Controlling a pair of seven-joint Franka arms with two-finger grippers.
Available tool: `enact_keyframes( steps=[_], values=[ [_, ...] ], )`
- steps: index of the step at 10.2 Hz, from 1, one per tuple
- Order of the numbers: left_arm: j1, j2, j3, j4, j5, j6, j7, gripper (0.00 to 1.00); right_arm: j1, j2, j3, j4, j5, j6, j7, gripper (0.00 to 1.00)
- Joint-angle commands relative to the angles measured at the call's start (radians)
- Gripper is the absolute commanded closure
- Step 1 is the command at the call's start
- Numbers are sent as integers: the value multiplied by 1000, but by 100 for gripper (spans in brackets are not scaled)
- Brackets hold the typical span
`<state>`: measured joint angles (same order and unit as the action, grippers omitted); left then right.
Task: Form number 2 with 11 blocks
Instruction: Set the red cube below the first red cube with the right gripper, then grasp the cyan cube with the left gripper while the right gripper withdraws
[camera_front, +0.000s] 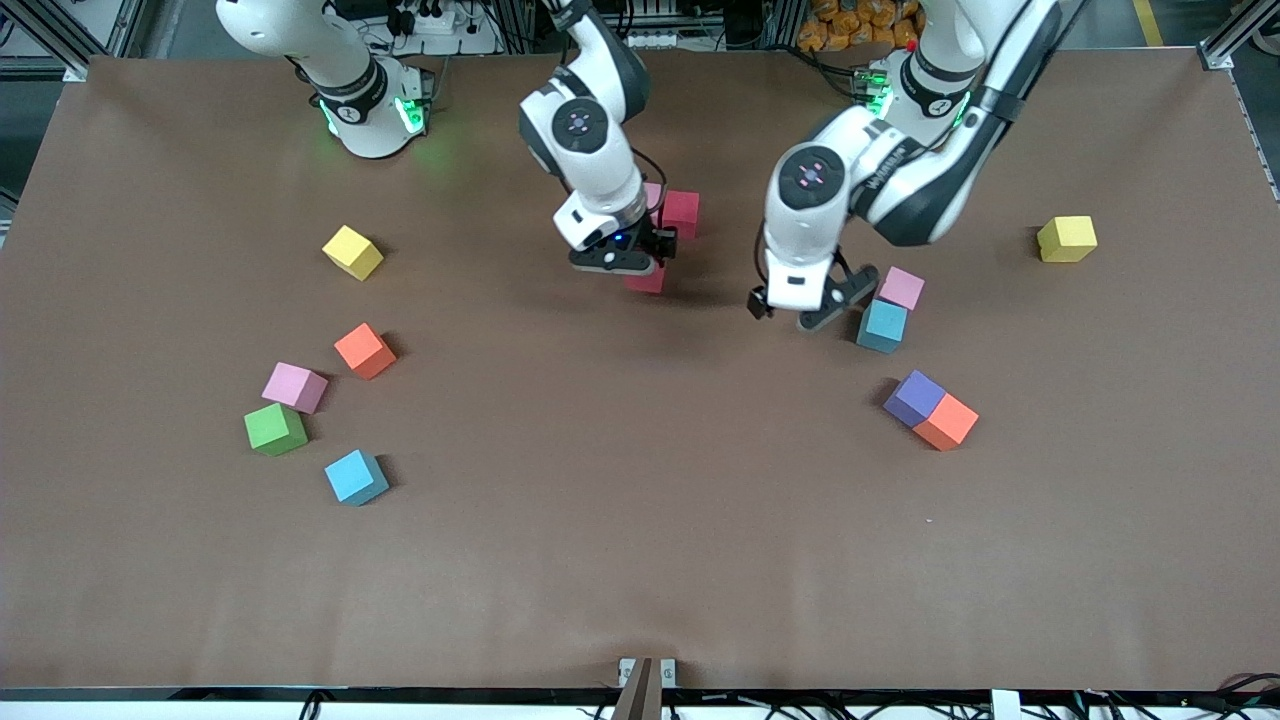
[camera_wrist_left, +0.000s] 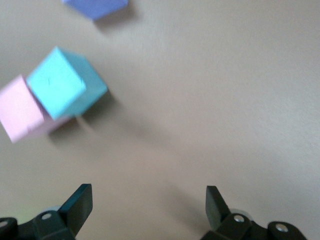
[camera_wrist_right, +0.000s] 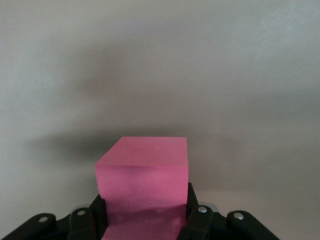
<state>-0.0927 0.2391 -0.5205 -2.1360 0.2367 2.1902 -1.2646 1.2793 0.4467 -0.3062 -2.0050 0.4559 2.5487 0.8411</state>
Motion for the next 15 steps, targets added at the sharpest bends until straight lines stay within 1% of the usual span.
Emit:
enact_keyframes(
  steps=[1, 3, 4, 6, 8, 10, 12, 13, 15],
  values=[
    [39, -50, 16, -34, 16, -7, 301, 0, 34, 82, -10, 86, 9, -1, 45, 94],
    [44, -55, 48, -62, 18, 23, 489, 0, 38, 98, -7, 94, 4, 1, 49, 94],
    [45, -57, 63, -91, 18, 80, 593, 0, 38, 99, -4, 94, 4, -1, 49, 94],
    [44, -54, 123, -117, 18, 129, 815, 0, 40, 99, 18, 91, 4, -1, 50, 94],
    [45, -54, 193, -124, 18, 129, 1049, 0, 40, 99, 36, 86, 4, -2, 49, 94],
    [45, -55, 208, -154, 18, 146, 1090, 0, 46, 109, 45, 78, 3, -2, 49, 95],
    [45, -55, 235, -244, 18, 294, 1125, 0, 54, 112, 45, 71, 3, -4, 47, 95],
    [45, -57, 258, -264, 18, 322, 1189, 0, 55, 113, 45, 69, 1, -4, 47, 95],
    [45, -69, 261, -288, 18, 324, 1208, 0, 61, 113, 45, 63, 3, -7, 46, 95]
  ],
)
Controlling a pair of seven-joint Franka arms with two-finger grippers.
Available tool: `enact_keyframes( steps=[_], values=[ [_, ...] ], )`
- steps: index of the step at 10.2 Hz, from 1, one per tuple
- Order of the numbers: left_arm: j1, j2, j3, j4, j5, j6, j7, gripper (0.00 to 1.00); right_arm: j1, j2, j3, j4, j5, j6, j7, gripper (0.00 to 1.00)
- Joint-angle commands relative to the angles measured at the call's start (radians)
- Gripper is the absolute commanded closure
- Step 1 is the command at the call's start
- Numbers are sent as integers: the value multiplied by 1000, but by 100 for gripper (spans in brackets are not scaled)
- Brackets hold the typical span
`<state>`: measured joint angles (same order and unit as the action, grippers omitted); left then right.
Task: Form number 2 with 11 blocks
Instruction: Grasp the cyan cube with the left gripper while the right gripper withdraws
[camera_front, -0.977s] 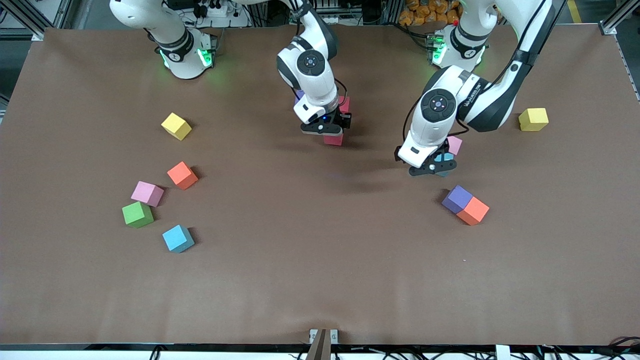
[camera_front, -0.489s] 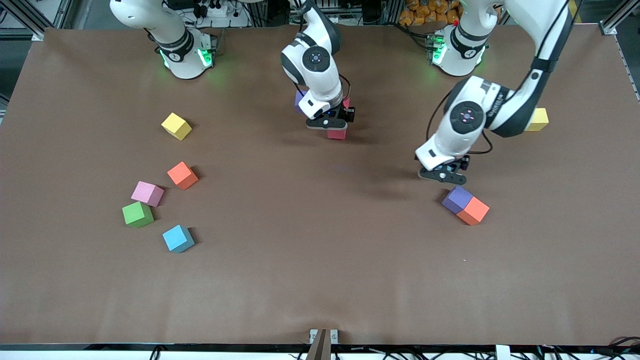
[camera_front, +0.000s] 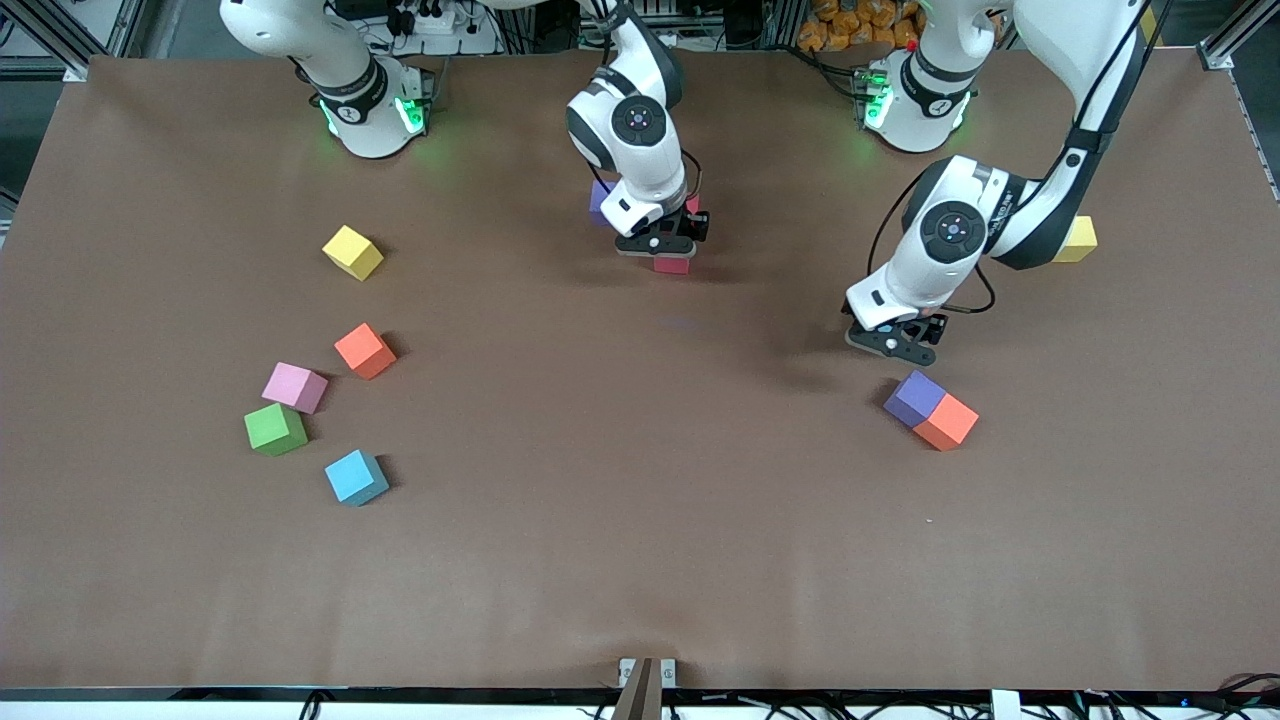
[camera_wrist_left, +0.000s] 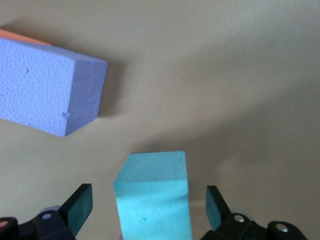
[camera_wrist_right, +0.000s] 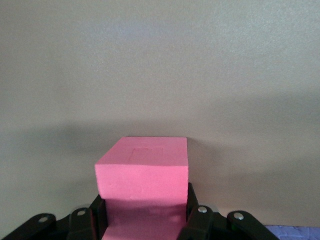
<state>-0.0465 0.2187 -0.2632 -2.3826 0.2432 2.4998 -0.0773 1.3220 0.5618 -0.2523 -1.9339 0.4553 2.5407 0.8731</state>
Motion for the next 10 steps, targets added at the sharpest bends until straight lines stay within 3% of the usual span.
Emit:
enact_keyframes(
  steps=[1, 4, 5, 6, 7, 8, 10],
  values=[
    [-1, -50, 4, -44, 11, 14, 21, 0, 19, -2, -7, -8, 3, 0, 14, 95],
    [2, -41, 5, -50, -2, 14, 15, 0, 25, 6, 4, -13, 3, 9, 20, 91],
    [10, -38, 5, -50, -5, 14, 1, 0, 25, 6, 4, -11, 8, 7, 23, 76],
    [11, -33, 5, -50, -7, 14, -1, 0, 23, 6, 5, -10, 9, 6, 39, 48],
    [13, -27, 5, -50, -13, 14, -16, 0, 20, 6, 4, -7, 9, 4, 50, 13],
    [14, -24, 5, -49, -30, 14, -44, 0, 11, 4, 4, -4, 16, -2, 52, 0],
    [13, -4, 5, -46, -57, 14, -65, 0, -4, -8, 4, -2, 17, -3, 53, 0]
  ],
)
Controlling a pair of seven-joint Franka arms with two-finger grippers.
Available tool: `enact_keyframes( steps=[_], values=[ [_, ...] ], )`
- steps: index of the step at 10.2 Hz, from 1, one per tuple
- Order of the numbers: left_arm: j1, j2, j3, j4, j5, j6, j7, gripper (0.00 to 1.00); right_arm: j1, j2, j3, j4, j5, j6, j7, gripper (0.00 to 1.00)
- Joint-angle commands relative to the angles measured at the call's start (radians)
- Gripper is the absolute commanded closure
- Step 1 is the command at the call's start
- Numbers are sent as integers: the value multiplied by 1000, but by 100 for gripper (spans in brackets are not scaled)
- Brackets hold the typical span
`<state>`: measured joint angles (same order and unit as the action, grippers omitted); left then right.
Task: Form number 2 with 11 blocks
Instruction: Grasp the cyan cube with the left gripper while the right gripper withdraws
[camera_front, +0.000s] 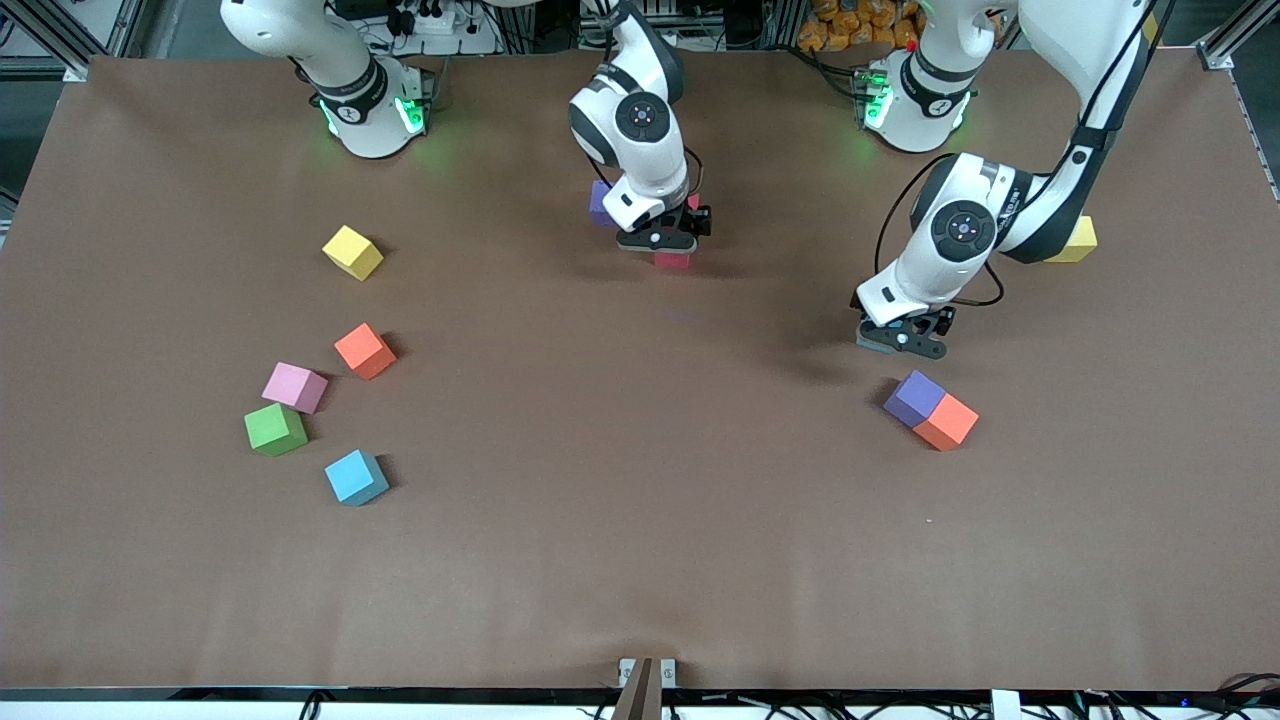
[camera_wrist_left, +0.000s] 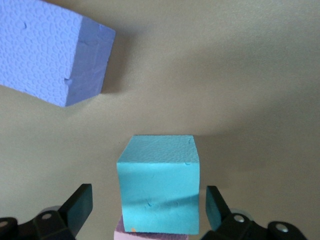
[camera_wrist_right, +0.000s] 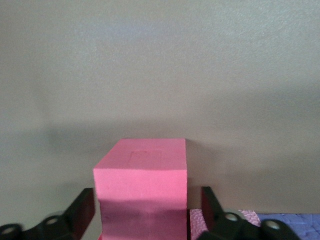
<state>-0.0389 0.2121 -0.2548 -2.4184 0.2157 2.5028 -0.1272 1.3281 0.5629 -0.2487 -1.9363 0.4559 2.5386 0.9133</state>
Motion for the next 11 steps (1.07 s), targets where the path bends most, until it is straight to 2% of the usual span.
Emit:
enact_keyframes(
  steps=[1, 3, 4, 5, 7, 9, 11],
  values=[
    [7, 4, -3, -10, -50, 11, -15, 0, -24, -21, 0, 0, 17, -3, 13, 0],
    [5, 13, -3, -8, -55, 11, -15, 15, -76, -69, -1, 0, 15, -3, -5, 0],
    [5, 13, -3, -7, -55, 11, -15, 27, -117, -101, -3, 0, 0, -20, -26, 0],
    [5, 12, -3, -7, -55, 10, -14, 45, -159, -122, -9, 2, -20, -52, -100, 0],
    [5, 9, -3, -4, -55, 10, -15, 59, -294, -164, -8, 8, -68, -130, -290, 0],
    [-16, 6, -15, 40, -53, -1, -82, 58, -422, -173, -9, 14, -101, -178, -510, 0],
    [-61, 13, -43, 111, -53, -71, -188, 56, -547, -164, -18, 20, -102, -179, -768, 0]
  ],
)
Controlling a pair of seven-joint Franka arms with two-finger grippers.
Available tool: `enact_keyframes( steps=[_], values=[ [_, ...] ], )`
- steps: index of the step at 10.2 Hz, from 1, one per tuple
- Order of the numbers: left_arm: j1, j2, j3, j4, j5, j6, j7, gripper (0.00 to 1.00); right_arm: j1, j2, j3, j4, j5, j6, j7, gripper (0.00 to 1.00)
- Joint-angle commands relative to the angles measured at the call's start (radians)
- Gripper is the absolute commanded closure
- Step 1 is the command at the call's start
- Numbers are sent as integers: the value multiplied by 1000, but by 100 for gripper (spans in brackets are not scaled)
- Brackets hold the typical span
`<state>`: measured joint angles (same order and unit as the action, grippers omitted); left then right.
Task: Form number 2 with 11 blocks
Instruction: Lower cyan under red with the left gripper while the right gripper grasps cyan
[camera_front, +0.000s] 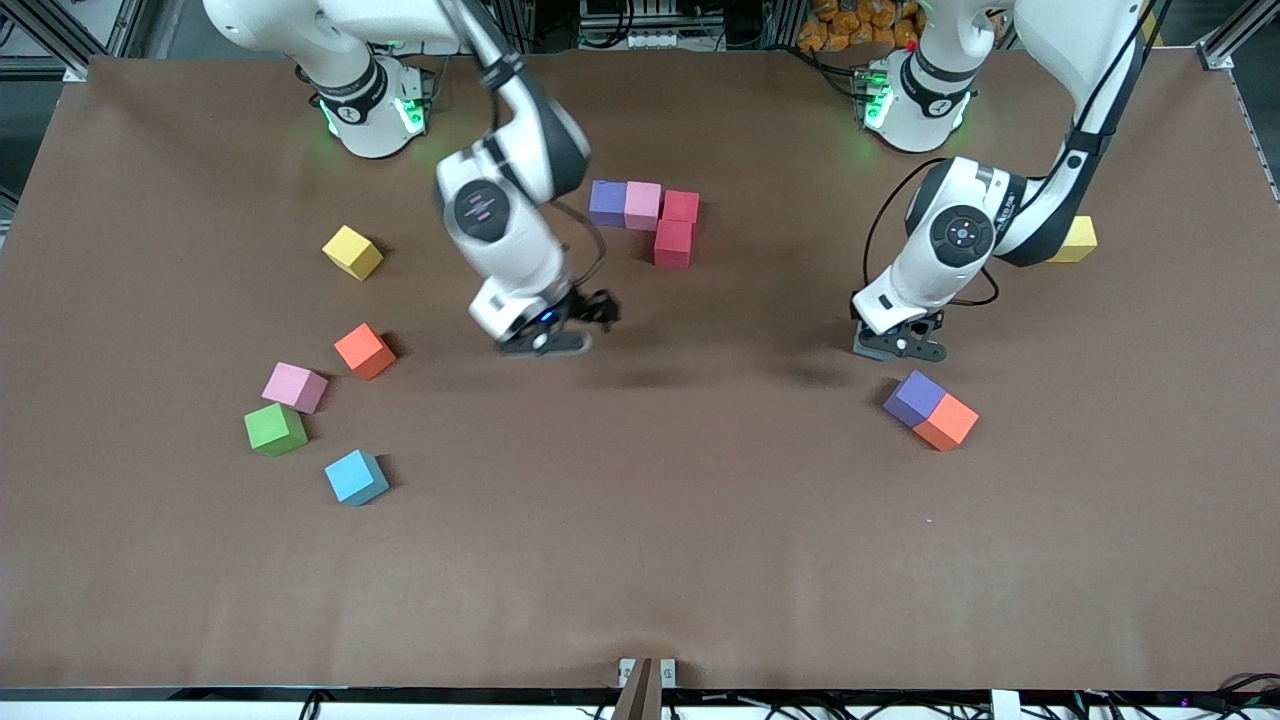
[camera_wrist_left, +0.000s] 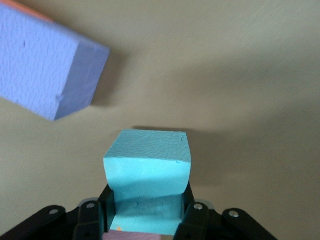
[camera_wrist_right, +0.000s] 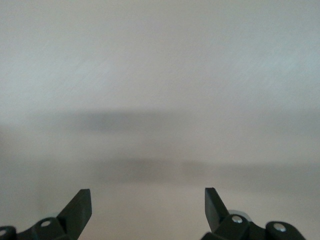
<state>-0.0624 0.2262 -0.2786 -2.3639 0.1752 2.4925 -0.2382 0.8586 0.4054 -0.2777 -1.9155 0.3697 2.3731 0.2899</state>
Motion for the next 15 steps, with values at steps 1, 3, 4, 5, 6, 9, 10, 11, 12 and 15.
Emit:
enact_keyframes(
  steps=[1, 3, 4, 5, 6, 9, 10, 11, 12, 15],
  values=[
    [-68, 7, -28, 80, -13, -70, -134, 51, -154, 1, 12, 1, -15, -14, -272, 0],
    [-146, 42, -31, 133, -13, -72, -232, 51, -280, 32, 12, 7, -14, -6, -493, 0],
    [-193, 47, -31, 156, -14, -72, -272, 51, -317, 50, 12, 22, -15, -3, -550, 0],
    [-245, 60, -30, 185, -17, -72, -282, 51, -355, 74, 11, 51, -17, -6, -627, 0],
    [-288, 79, -30, 213, -19, -72, -323, 52, -389, 85, 11, 73, -18, -8, -706, 0],
    [-414, 168, -30, 325, -17, -72, -492, 52, -485, 168, 6, 182, -119, -6, -862, 0],
    [-448, 188, -30, 356, -19, -72, -528, 52, -509, 196, 6, 214, -120, -6, -924, 0],
    [-479, 203, -28, 371, -19, -72, -568, 52, -529, 219, 6, 234, -117, -5, -958, 0],
    [-505, 211, -25, 377, -17, -72, -619, 52, -542, 237, 6, 243, -109, 0, -965, 0],
    [-533, 232, -25, 380, -19, -72, -656, 52, -549, 268, 11, 251, -66, 32, -956, 0]
  ],
)
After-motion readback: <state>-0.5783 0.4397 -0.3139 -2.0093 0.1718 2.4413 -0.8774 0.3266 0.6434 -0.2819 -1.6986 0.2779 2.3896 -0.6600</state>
